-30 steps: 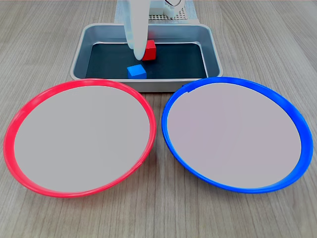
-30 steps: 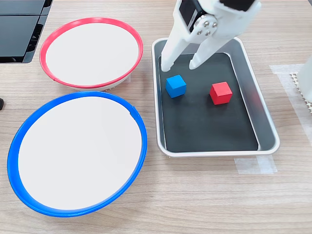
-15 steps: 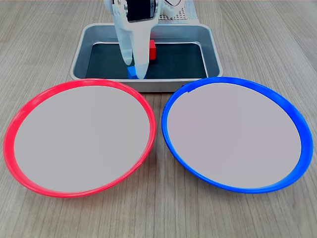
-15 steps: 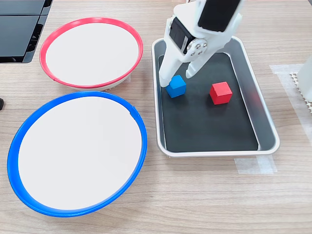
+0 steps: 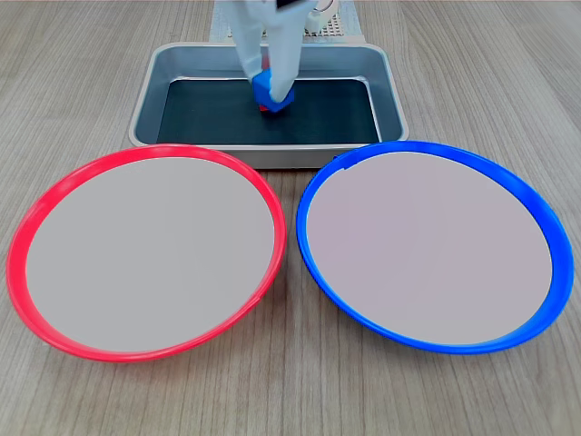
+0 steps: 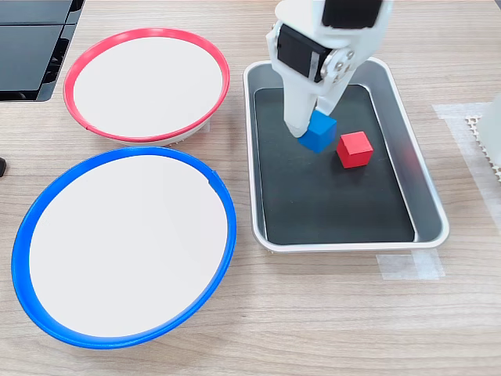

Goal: Move two blocks from tray to matching dishes

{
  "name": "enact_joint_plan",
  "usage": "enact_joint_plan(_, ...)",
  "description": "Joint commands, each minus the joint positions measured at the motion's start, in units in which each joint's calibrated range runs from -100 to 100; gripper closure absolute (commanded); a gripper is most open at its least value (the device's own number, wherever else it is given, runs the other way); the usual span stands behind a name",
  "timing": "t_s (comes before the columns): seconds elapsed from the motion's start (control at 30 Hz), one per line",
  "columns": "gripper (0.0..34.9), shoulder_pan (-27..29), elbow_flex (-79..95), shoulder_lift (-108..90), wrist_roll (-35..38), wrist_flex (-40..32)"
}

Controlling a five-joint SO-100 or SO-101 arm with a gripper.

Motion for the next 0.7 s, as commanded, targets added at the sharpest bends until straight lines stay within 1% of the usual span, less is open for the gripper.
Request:
enact_joint_plan(0.0,34.7,-7.1,-15.4,-1.4,-4.6,11.5)
enact_joint_plan(0.1,34.7,-11.7,-23.4,1.8,-11.2,6.0)
enact_joint_plan(0.23,34.7,-14.4,-28.0,7.8,-17.2,-8.6)
enact_joint_plan(0.33,34.7,-15.1,-29.0,12.8,-18.0,-17.8)
enact_joint_plan(0.4,34.7,-15.1,-28.6,16.0,-17.6,-22.5)
enact_joint_plan(0.47,34.6,-15.2,-28.0,18.6,-16.6,-26.1)
enact_joint_plan(0.5,34.0,-15.2,-27.6,19.7,-16.0,-27.1)
enact_joint_plan(0.53,29.3,-15.2,-27.1,20.9,-14.9,-28.1)
enact_joint_plan(0.57,26.6,-15.2,-26.6,21.3,-14.3,-28.5)
enact_joint_plan(0.63,19.1,-15.3,-24.6,21.1,-13.0,-29.8)
enact_joint_plan(0.67,17.1,-15.2,-23.6,20.3,-12.6,-29.8)
